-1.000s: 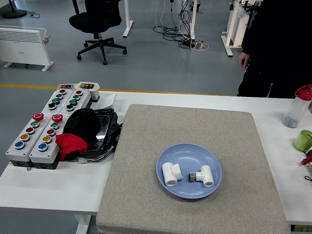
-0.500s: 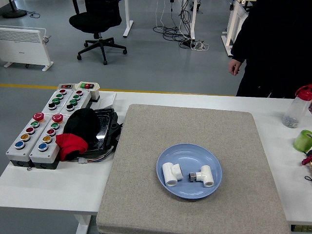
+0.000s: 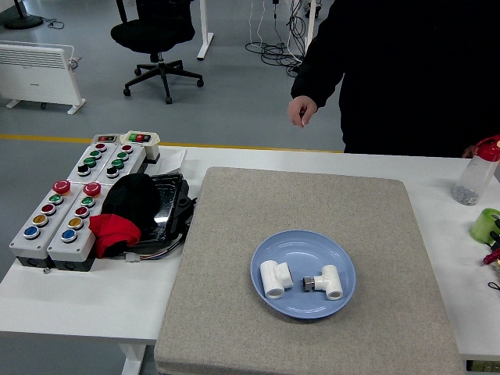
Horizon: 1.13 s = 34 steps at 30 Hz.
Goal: Pick pipe place plate twice
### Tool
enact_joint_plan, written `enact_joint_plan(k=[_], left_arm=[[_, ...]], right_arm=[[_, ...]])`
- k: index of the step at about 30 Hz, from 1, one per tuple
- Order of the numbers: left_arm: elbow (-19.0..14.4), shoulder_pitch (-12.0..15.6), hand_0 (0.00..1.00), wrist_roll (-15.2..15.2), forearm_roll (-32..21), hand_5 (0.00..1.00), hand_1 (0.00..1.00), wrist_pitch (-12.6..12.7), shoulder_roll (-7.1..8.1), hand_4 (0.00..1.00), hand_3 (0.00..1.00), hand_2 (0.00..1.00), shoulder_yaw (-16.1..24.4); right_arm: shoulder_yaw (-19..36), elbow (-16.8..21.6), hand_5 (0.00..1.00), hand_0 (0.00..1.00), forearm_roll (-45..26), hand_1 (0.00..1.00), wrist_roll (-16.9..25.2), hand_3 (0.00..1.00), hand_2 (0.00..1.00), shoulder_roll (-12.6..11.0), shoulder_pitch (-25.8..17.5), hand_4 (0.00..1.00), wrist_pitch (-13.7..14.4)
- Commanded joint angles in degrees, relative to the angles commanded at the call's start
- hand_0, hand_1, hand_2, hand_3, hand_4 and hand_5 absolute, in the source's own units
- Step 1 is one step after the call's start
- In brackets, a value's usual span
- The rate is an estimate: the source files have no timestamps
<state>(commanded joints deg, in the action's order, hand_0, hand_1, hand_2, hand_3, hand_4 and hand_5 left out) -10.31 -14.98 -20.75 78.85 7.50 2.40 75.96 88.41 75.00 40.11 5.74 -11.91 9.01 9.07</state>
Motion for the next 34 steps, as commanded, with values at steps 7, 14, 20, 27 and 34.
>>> enact_joint_plan(k=[7, 14, 20, 27, 34], left_arm=[[0.0, 0.2, 0.722, -0.1, 0.3, 0.998, 0.742, -0.1, -0.01, 0.396, 0.647, 0.702, 0.2], [0.0, 0.0, 0.722, -0.1, 0.5, 0.998, 0.741, -0.2, 0.12, 0.396, 0.647, 0.702, 0.4], [0.0, -0.1, 0.722, -0.1, 0.4, 0.998, 0.742, -0.2, 0.14, 0.396, 0.646, 0.702, 0.5], [0.0, -0.2, 0.721, -0.1, 0.3, 0.998, 0.743, -0.2, 0.17, 0.395, 0.647, 0.702, 0.4], [0.0, -0.3, 0.722, -0.1, 0.4, 0.998, 0.744, -0.2, 0.19, 0.395, 0.648, 0.702, 0.6]], right_arm=[[-0.2, 0.0, 0.565, 0.830, -0.3, 0.768, -0.5, 0.798, 0.825, 0.0, -0.2, 0.575, -2.2], [0.3, 0.1, 0.584, 0.808, -1.0, 0.755, -0.7, 0.783, 0.803, 0.2, 0.0, 0.575, -3.7], [0.5, 0.1, 0.604, 0.805, -1.3, 0.754, -1.1, 0.782, 0.803, 0.2, 0.0, 0.574, -4.7], [0.4, -0.1, 0.617, 0.760, -1.6, 0.744, -1.3, 0.779, 0.790, 0.3, 0.1, 0.572, -5.5], [0.9, -0.2, 0.622, 0.756, -1.8, 0.736, -1.4, 0.776, 0.789, 0.4, 0.1, 0.571, -5.5]])
